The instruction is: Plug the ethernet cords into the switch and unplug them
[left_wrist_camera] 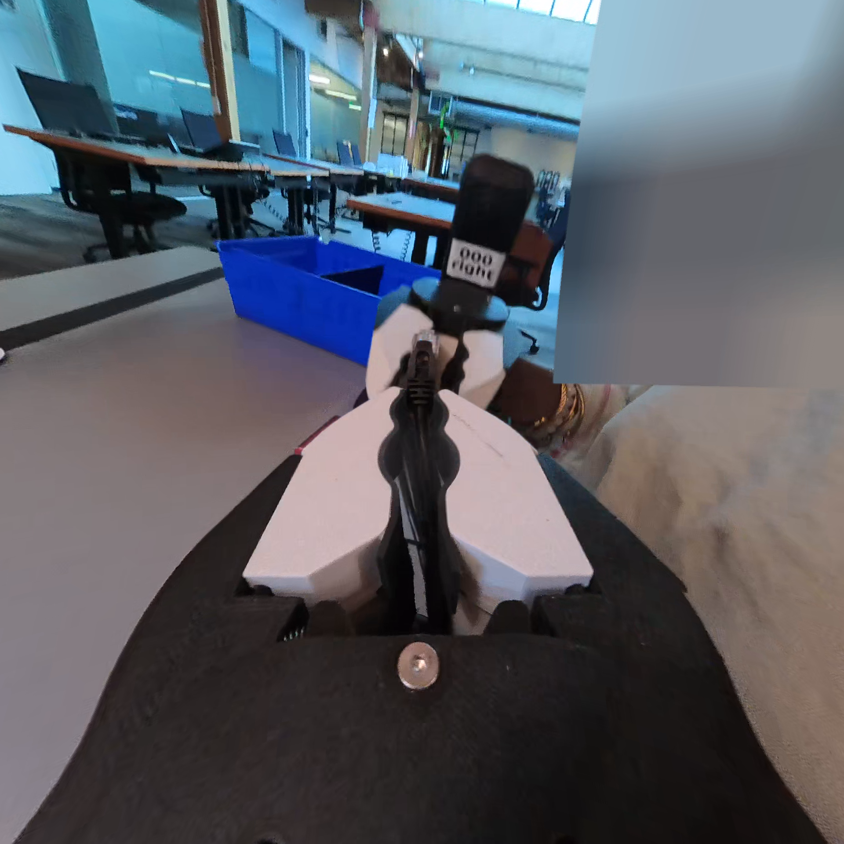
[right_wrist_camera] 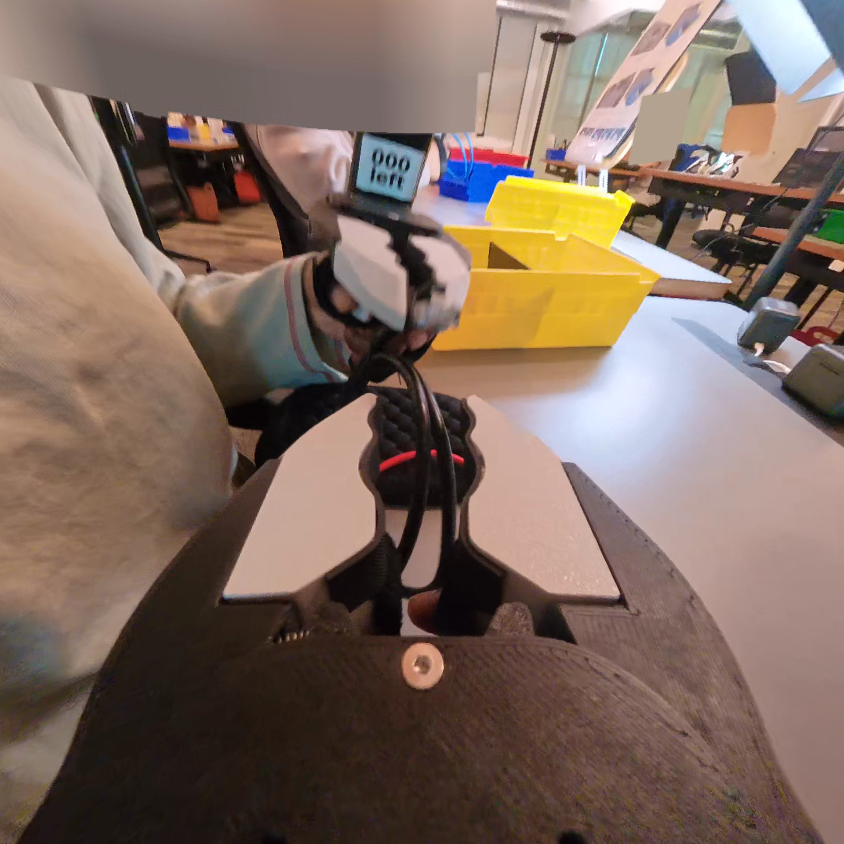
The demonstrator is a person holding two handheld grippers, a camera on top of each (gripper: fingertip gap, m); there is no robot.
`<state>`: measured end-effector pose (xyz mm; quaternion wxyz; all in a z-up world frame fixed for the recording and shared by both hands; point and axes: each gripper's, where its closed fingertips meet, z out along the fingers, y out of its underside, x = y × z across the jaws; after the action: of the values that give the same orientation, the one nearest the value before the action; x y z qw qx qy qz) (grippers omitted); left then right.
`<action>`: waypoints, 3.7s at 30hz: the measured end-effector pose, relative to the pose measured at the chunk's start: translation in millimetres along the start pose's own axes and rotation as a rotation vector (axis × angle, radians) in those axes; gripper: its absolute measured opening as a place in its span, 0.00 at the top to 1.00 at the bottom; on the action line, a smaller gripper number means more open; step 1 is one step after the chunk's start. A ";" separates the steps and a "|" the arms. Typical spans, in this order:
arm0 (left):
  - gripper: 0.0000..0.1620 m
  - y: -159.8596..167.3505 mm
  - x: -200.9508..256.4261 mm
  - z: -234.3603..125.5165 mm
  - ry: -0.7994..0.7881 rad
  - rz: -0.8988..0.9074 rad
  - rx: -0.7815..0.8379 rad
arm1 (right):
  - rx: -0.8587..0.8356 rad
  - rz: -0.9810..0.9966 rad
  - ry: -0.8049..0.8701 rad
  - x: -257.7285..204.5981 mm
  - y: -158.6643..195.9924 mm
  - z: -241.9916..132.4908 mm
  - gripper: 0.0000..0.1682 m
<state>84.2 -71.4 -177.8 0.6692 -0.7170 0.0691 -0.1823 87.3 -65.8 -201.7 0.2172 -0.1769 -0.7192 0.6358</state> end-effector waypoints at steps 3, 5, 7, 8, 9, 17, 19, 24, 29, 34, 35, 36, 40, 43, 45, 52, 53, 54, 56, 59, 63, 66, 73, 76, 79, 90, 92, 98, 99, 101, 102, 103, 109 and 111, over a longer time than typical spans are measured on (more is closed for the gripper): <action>0.94 3.7 3.7 3.8 0.016 0.023 -0.032 | 0.048 0.019 -0.020 1.2 -17.7 -7.6 0.77; 0.94 4.6 4.4 6.4 0.018 0.037 -0.044 | 0.059 0.021 -0.036 -1.0 -23.2 -6.2 0.79; 0.94 5.3 5.9 8.2 0.026 0.050 -0.054 | 0.038 0.003 -0.046 -2.6 -21.0 -3.8 0.92; 0.94 4.5 7.1 8.6 0.031 0.055 -0.049 | 0.047 -0.021 -0.045 -3.3 -21.6 -4.2 0.92; 0.94 3.7 9.4 9.1 0.043 0.055 -0.046 | 0.073 -0.038 -0.053 -5.3 -23.8 -5.0 0.92; 0.92 11.3 14.7 16.1 0.049 0.117 -0.053 | 0.252 0.045 -0.135 -13.7 -26.7 -11.2 0.93; 0.94 8.8 15.4 17.5 0.041 0.136 -0.026 | 0.250 0.045 -0.127 -12.3 -25.6 -11.6 0.93; 0.94 9.5 14.1 18.6 0.035 0.125 -0.025 | 0.248 0.042 -0.115 -11.0 -24.6 -12.6 0.93; 0.94 11.8 11.9 13.5 -0.007 0.149 -0.103 | 0.128 0.050 -0.039 -2.4 -16.4 -24.1 0.84; 0.94 -1.2 4.8 -10.2 -0.059 0.173 -0.150 | -0.288 0.084 0.278 47.2 40.3 -78.2 0.51; 0.94 -4.0 3.7 -14.0 -0.067 0.185 -0.156 | -0.371 0.123 0.292 50.2 56.4 -85.4 0.50; 0.94 -6.3 3.5 -16.9 -0.069 0.194 -0.164 | -0.443 0.164 0.282 49.3 71.7 -89.0 0.49; 0.94 -13.6 1.6 -22.9 -0.088 0.231 -0.175 | -0.645 0.159 0.242 52.6 116.1 -89.2 0.48; 0.94 -12.5 1.2 -24.2 -0.083 0.236 -0.187 | -0.709 0.153 0.208 58.2 128.7 -85.1 0.47; 0.94 -9.1 1.6 -23.6 -0.075 0.234 -0.198 | -0.737 0.151 0.179 59.6 133.2 -82.0 0.45; 0.94 3.2 -9.9 -15.5 -0.112 0.226 -0.268 | -0.804 0.104 0.085 57.2 142.7 -73.9 0.59; 0.94 4.8 -11.9 -13.7 -0.122 0.232 -0.288 | -0.791 0.066 0.070 55.6 140.1 -73.5 0.59; 0.94 7.5 -12.6 -11.7 -0.124 0.243 -0.317 | -0.753 0.039 0.061 53.8 133.8 -72.0 0.59; 0.94 12.6 -13.4 -6.5 -0.136 0.289 -0.380 | -0.638 0.025 0.080 54.0 112.2 -70.0 0.58; 0.94 7.7 -9.6 1.5 -0.139 0.396 -0.431 | -0.657 -0.057 0.249 73.4 90.3 -80.6 0.59; 0.94 -35.7 -33.1 -14.6 -0.340 0.566 -0.404 | -0.816 -0.208 0.644 123.3 63.3 -116.3 0.59; 0.94 -71.3 -36.2 -31.9 -0.439 0.617 -0.320 | -0.789 -0.173 0.733 133.1 48.3 -123.3 0.59; 0.94 15.1 -37.1 21.8 -0.321 0.580 -0.526 | -0.705 -0.228 0.668 109.4 30.6 -92.0 0.59; 0.94 22.2 -41.6 31.4 -0.283 0.494 -0.452 | -0.591 -0.236 0.455 79.5 22.8 -72.4 0.59; 0.94 28.8 -38.3 31.0 -0.219 0.480 -0.469 | -0.505 -0.229 0.288 55.5 17.5 -68.4 0.59; 0.94 25.2 -14.7 40.4 -0.102 0.582 -0.382 | -0.482 -0.236 0.096 33.7 13.7 -75.1 0.59; 0.94 25.9 -15.5 40.9 -0.124 0.605 -0.378 | -0.484 -0.240 0.085 32.1 15.8 -74.5 0.59; 0.94 25.9 -15.5 39.4 -0.215 0.671 -0.415 | -0.496 -0.256 0.081 28.9 20.0 -73.2 0.59; 0.94 27.1 -16.3 38.5 -0.227 0.686 -0.439 | -0.505 -0.268 0.084 28.7 20.6 -72.8 0.59; 0.94 26.9 -14.9 37.4 -0.230 0.702 -0.461 | -0.497 -0.277 0.080 27.5 18.7 -72.2 0.59; 0.94 27.3 -14.1 37.0 -0.227 0.695 -0.476 | -0.491 -0.278 0.075 26.8 17.5 -72.2 0.59; 0.94 27.2 -13.7 36.7 -0.228 0.685 -0.489 | -0.491 -0.283 0.076 26.6 16.9 -72.1 0.59; 0.94 28.4 -14.1 36.9 -0.221 0.683 -0.536 | -0.495 -0.324 0.095 26.1 13.3 -73.0 0.59; 0.94 28.8 -13.6 37.5 -0.220 0.686 -0.544 | -0.484 -0.327 0.092 25.4 12.4 -73.6 0.59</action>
<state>89.1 -34.5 -209.9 0.4815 -0.8175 0.2768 0.1522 105.2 11.0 -204.6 0.3005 -0.1340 -0.8583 0.3938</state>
